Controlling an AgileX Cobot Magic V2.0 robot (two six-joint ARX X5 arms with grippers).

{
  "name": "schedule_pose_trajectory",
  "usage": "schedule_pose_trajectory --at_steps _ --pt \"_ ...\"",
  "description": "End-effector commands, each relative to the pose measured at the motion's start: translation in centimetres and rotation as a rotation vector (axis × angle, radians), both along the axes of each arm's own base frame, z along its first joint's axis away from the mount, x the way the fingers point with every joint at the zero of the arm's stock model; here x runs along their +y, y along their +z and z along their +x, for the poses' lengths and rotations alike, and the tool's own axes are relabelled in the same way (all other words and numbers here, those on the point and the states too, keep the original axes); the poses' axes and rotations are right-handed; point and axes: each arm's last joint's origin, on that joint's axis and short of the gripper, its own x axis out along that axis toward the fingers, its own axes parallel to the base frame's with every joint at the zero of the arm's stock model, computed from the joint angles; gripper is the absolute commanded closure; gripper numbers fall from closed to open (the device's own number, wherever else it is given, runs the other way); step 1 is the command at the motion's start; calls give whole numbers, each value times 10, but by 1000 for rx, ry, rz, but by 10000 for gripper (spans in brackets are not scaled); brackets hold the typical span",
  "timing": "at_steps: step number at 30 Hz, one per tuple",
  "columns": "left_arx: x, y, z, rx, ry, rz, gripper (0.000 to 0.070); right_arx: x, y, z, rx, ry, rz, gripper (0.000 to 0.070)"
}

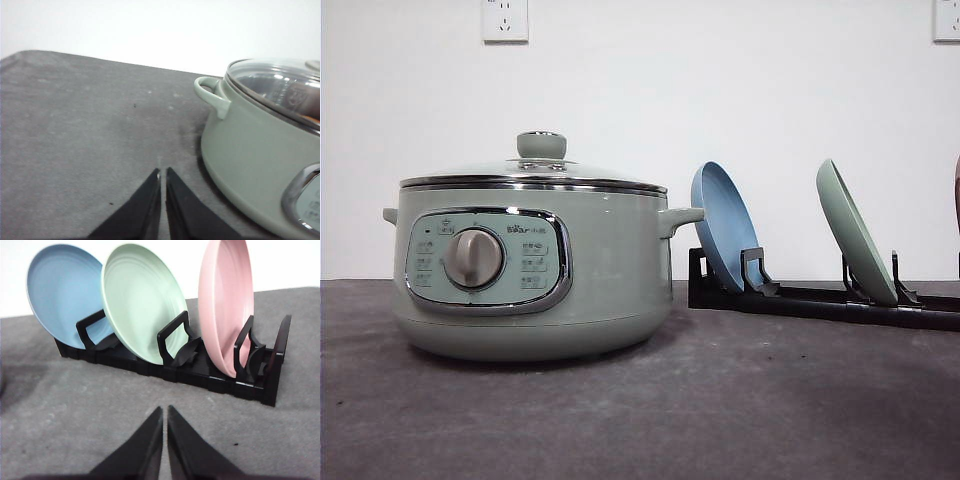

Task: Transfer potato from steamer to green plate

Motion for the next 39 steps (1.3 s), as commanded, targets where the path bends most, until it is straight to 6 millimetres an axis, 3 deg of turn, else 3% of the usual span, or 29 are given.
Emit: schedule_pose_trajectory --at_steps 1,7,14,22,27,34,39 --pt "-1 6 0 -25 -3 -72 689 1 14 -2 -45 10 69 699" --pt "-3 39 -4 -101 -22 -160 689 3 49 -11 -70 42 151 700" --pt "-3 99 -3 -124 -26 -155 689 4 110 -15 -124 59 154 700" --pt "-5 176 15 -60 -46 -149 689 8 176 -10 -52 189 143 700" --pt "-13 215 30 6 -154 -124 690 12 207 -2 45 319 116 700" --pt "-32 247 42 55 -411 -62 690 18 232 11 154 489 60 700" --pt "-41 248 42 73 -574 -39 690 25 236 17 175 628 35 700"
